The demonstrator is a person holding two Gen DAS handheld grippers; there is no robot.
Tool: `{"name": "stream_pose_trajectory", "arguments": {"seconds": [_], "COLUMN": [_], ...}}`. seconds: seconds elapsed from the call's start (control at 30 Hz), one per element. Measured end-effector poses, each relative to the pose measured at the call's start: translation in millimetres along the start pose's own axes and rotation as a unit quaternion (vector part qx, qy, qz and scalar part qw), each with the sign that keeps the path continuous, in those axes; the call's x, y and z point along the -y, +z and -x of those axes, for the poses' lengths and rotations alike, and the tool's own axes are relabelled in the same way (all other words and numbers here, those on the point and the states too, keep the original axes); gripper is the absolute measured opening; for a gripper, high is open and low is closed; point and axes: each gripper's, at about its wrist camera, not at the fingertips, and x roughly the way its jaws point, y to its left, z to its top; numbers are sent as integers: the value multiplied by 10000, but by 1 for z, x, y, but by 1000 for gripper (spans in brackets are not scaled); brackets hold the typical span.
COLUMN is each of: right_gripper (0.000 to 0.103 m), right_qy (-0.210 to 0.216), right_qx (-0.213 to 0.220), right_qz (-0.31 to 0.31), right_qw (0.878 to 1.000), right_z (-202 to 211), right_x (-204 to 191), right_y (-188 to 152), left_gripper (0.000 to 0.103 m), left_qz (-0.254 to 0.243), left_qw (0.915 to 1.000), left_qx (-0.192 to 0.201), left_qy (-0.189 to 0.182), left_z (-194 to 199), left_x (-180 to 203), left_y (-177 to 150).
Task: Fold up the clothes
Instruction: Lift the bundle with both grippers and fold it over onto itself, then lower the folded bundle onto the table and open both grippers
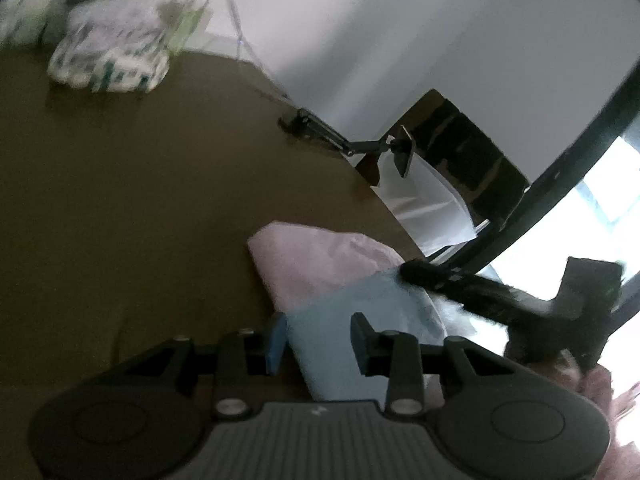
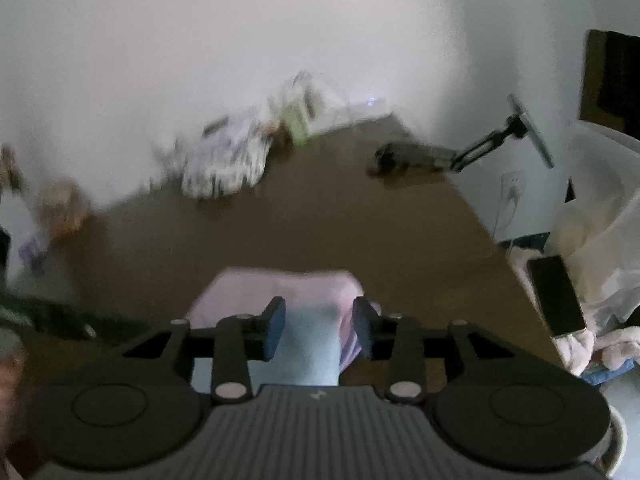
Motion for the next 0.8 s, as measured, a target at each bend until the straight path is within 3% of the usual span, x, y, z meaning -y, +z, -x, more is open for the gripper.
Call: {"name": "stream_pose_trajectory", "arguments": {"seconds": [0.1, 0.2, 0.33, 0.57, 0.8], "right_gripper": [47, 46, 22, 19, 19], "right_qy": [33, 141, 432, 964, 1693], "right_qx": [39, -290, -559, -686, -974], "right_qz": [-337, -615, -781, -773, -510], "right_qw": [9994, 9976, 9944, 9900, 9794], "right_z": [-5, -22, -33, -51, -68], "right_x": [17, 29, 29, 6, -52], "right_y": [8, 6, -4, -17, -34], "left_gripper": [31, 17, 17, 18, 18], "left_qz": [-514, -885, -1090, -866, -350], "left_qw": [9986, 9960, 9936, 9938, 9906], "left_qx": [68, 4, -174, -14, 305], "left_qy": [94, 132, 235, 699, 1290], "left_z": [-17, -34, -46, -18, 31], "left_x": [16, 29, 33, 19, -11], "left_y": [7, 7, -3, -28, -56]}}
